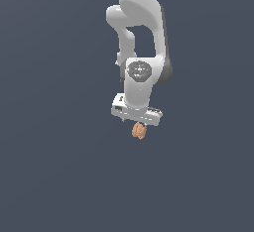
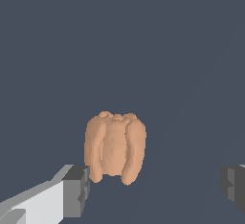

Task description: Pick up the object and move it to a goal position.

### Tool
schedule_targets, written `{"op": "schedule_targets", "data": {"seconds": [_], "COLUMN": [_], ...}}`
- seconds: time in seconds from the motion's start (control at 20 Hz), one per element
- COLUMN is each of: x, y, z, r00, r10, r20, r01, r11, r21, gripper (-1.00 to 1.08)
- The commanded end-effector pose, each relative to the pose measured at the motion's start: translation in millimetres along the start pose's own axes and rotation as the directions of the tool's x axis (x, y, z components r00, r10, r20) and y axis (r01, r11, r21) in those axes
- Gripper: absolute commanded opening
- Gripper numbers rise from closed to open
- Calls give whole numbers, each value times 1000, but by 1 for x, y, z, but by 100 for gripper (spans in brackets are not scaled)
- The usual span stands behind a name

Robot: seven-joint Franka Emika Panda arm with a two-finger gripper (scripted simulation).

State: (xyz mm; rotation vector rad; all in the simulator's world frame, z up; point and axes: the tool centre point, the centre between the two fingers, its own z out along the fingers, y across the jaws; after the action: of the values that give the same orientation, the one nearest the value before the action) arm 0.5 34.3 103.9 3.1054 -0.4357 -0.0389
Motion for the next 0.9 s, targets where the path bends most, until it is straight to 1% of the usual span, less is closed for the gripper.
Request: {"op": "schedule_targets", "data": {"seconds": [0.0,0.4,0.65,0.85], "x": [0,0,0,0], "y": [-9,-26,-27,-27], "z": [5,13,13,23], "r00": [999,996,996,996], "r10": [31,81,81,82], "r20": [-9,-22,-22,-22], "r01": [-31,-81,-81,-82], "r11": [1000,997,997,997], "r21": [3,10,10,10], "gripper": [100,100,100,100]}}
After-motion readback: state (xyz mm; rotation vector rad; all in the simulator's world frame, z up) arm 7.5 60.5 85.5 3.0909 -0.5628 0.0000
